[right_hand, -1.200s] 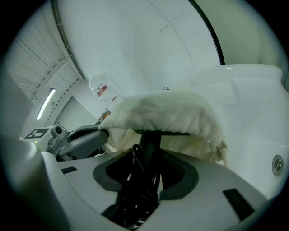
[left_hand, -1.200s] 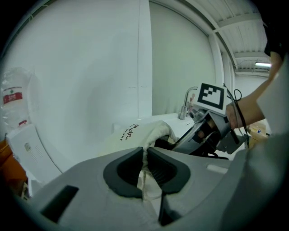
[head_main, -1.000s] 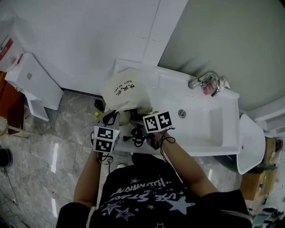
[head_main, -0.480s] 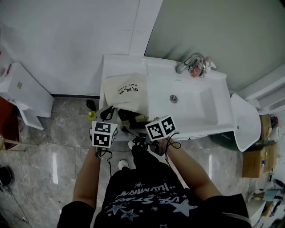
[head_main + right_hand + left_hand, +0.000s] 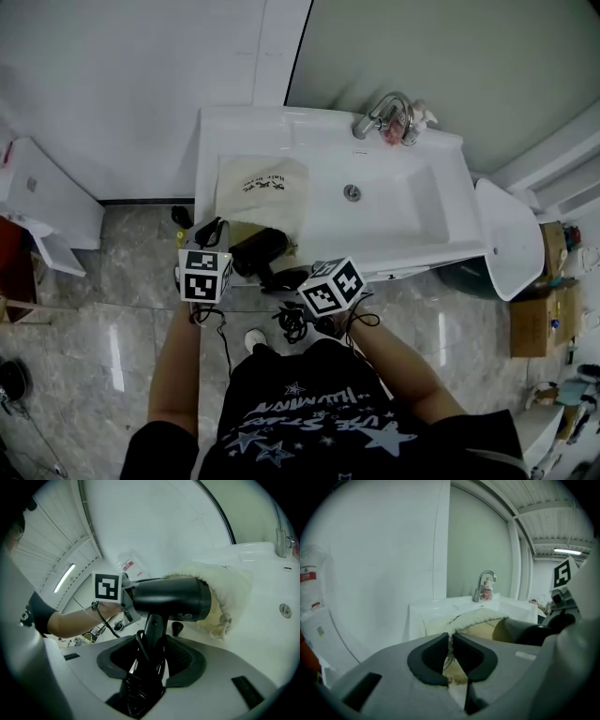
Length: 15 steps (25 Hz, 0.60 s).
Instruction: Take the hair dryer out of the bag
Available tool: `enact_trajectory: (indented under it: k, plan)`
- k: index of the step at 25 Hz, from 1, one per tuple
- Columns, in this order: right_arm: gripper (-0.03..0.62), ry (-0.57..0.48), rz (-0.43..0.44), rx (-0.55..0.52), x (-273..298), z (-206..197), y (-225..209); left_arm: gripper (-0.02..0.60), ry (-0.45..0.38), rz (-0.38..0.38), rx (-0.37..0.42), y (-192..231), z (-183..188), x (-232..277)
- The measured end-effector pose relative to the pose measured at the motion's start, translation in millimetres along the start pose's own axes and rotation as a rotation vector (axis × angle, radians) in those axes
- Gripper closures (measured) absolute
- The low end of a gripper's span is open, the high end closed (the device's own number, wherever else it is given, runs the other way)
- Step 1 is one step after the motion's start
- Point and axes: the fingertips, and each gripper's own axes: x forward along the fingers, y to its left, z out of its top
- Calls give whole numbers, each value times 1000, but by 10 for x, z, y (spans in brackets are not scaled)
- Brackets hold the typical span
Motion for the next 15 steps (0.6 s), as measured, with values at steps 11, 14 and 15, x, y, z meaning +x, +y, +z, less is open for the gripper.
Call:
enact_trajectory:
  k: [11, 14, 15]
  plan:
    - [419, -32, 119, -58, -732, -476, 311, 526, 79, 144, -21, -253, -157, -202]
    - [421, -59, 127, -45, -946, -622, 276, 466, 85, 175, -31, -396, -182, -283]
    - [421, -74, 129, -33, -1015, -661, 264, 438, 89, 185, -29, -454, -196, -318]
